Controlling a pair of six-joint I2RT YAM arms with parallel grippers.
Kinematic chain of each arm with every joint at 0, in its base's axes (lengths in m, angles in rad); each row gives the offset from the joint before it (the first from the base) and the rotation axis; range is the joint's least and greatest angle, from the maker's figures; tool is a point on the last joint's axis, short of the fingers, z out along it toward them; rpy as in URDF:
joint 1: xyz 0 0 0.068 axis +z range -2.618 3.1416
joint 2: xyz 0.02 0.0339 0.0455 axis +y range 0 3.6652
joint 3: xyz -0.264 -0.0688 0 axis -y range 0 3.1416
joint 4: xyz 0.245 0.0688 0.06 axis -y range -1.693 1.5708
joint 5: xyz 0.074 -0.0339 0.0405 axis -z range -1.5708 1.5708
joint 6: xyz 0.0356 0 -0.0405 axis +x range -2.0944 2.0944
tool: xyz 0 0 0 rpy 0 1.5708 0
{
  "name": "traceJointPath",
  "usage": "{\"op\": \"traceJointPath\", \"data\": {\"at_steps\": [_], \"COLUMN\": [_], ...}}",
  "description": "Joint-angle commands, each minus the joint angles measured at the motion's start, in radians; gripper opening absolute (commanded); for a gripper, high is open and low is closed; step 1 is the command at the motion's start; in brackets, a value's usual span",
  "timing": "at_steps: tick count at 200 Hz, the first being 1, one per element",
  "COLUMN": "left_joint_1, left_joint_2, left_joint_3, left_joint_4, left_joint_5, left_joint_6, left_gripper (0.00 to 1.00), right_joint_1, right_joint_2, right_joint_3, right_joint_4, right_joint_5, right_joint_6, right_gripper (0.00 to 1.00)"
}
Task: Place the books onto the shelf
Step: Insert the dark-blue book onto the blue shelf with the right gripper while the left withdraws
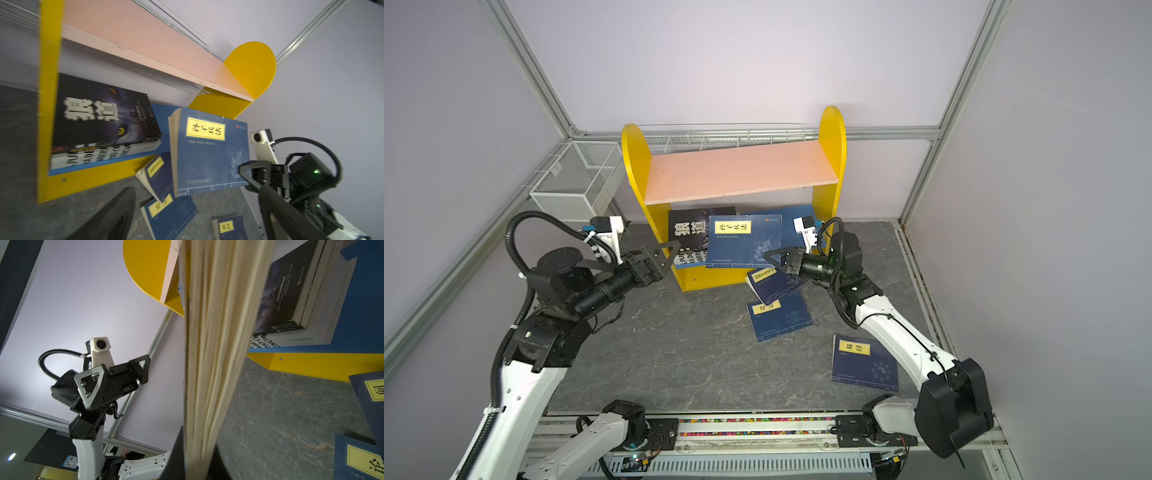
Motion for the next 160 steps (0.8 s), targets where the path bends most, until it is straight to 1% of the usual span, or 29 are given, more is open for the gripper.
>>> {"op": "traceJointPath", "data": {"at_steps": [1, 20, 24, 44, 71, 109, 136, 149, 160], "left_joint_1": [0.004, 0.004, 0.004, 0.004, 0.005, 0.006, 0.009, 0.026, 0.057], "left_joint_2": [-0.048, -0.084, -0.114, -0.147, -0.157, -0.124, -0.081, -0.044, -0.022], "left_joint_3": [-0.015, -0.063, -0.075, -0.125, -0.175, -0.226, -0.239, -0.244, -0.241], "left_joint_4": [-0.172, -0.182, -0.179, -0.156, -0.114, -0.034, 0.014, 0.042, 0.063], "left_joint_5": [-0.305, -0.411, -0.423, -0.449, -0.481, -0.504, -0.523, -0.496, -0.446], "left_joint_6": [0.093, 0.099, 0.099, 0.101, 0.109, 0.132, 0.134, 0.142, 0.125], "left_gripper": [1.00, 0.99, 0.99, 0.99, 0.99, 0.99, 0.99, 0.99, 0.99], "right_joint_1": [0.006, 0.011, 0.013, 0.015, 0.027, 0.051, 0.074, 0.085, 0.097], "right_joint_2": [0.066, 0.137, 0.152, 0.227, 0.335, 0.492, 0.583, 0.624, 0.658], "right_joint_3": [0.090, 0.164, 0.178, 0.245, 0.348, 0.506, 0.628, 0.690, 0.740], "right_joint_4": [0.014, -0.018, -0.022, -0.028, -0.052, -0.074, -0.142, -0.184, -0.217], "right_joint_5": [0.014, 0.022, 0.022, 0.023, 0.016, -0.011, -0.018, -0.011, -0.011], "right_joint_6": [-0.029, -0.049, -0.049, -0.045, -0.034, -0.016, -0.052, -0.074, -0.095], "right_gripper": [0.08, 0.08, 0.08, 0.08, 0.09, 0.09, 0.10, 0.10, 0.11]}}
